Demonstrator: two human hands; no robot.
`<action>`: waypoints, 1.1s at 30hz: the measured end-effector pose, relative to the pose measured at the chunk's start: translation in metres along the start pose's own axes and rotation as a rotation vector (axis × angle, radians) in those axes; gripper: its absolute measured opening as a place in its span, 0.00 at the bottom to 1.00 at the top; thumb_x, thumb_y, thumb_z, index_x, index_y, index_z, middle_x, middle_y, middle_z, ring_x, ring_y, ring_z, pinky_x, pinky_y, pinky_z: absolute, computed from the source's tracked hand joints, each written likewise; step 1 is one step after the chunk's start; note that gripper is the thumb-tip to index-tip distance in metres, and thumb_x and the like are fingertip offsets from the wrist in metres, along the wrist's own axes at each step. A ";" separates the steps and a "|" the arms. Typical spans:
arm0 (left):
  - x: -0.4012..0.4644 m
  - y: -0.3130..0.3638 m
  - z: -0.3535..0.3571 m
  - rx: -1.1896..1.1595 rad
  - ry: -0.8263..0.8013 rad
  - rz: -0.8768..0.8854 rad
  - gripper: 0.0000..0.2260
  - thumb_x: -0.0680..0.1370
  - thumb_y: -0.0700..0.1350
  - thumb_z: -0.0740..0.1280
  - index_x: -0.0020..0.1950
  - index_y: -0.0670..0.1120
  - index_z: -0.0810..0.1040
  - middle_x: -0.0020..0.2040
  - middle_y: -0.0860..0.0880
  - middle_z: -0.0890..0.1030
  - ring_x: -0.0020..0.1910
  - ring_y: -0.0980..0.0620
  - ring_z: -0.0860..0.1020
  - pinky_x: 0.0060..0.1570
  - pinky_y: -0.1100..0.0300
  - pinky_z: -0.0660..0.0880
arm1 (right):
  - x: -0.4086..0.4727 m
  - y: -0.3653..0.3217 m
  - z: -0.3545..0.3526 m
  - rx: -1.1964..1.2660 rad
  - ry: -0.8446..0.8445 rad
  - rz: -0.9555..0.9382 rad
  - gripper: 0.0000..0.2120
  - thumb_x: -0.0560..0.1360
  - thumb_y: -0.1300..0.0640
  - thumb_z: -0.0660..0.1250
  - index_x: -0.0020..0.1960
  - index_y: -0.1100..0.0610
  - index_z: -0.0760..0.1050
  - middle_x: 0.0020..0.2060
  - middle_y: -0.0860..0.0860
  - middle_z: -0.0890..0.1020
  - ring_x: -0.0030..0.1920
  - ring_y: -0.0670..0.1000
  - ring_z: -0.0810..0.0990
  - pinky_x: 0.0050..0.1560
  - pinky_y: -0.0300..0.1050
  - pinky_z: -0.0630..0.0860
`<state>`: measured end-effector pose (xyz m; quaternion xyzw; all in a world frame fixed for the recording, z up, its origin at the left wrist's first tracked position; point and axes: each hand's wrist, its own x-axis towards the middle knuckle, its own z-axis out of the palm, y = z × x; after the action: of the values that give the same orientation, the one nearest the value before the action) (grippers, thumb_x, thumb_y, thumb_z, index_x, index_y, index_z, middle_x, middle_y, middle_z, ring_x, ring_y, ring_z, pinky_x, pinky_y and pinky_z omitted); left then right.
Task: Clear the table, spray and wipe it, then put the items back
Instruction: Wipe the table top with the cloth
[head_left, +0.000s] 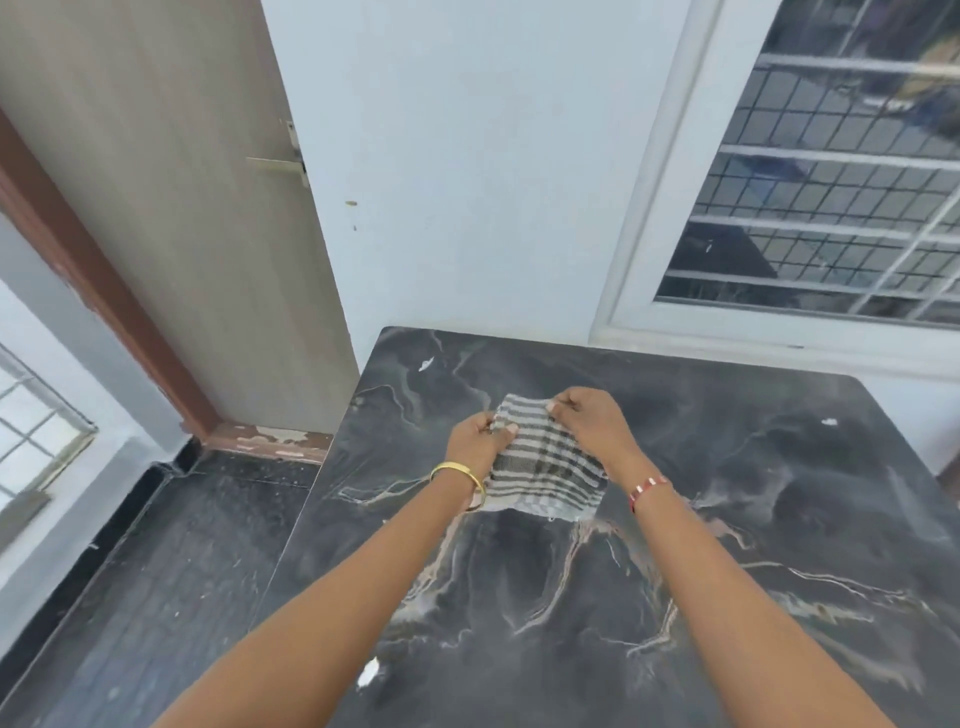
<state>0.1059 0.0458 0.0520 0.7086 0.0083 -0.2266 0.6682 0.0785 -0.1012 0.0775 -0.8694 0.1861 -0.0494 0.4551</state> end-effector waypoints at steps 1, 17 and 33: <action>0.004 -0.002 0.002 -0.014 0.014 -0.016 0.03 0.75 0.39 0.67 0.43 0.45 0.77 0.47 0.41 0.80 0.47 0.46 0.78 0.59 0.44 0.75 | 0.008 0.002 -0.001 -0.023 -0.019 0.001 0.05 0.75 0.58 0.66 0.42 0.59 0.78 0.37 0.52 0.80 0.37 0.48 0.75 0.40 0.41 0.70; 0.052 -0.057 -0.038 0.641 0.225 -0.020 0.21 0.78 0.40 0.61 0.71 0.45 0.65 0.71 0.46 0.69 0.70 0.47 0.68 0.70 0.56 0.62 | 0.019 0.069 0.090 -0.773 -0.229 -0.240 0.26 0.77 0.51 0.61 0.72 0.59 0.63 0.73 0.58 0.64 0.75 0.59 0.58 0.75 0.56 0.50; 0.133 -0.066 -0.127 1.284 0.247 0.106 0.24 0.80 0.50 0.51 0.75 0.43 0.53 0.77 0.42 0.52 0.77 0.43 0.48 0.75 0.46 0.43 | 0.050 0.051 0.171 -0.782 -0.120 0.121 0.38 0.68 0.33 0.44 0.74 0.48 0.60 0.71 0.67 0.62 0.71 0.71 0.60 0.64 0.75 0.55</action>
<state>0.2438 0.1353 -0.0534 0.9869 -0.0867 -0.0701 0.1169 0.1544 -0.0139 -0.0669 -0.9659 0.2147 0.1027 0.1021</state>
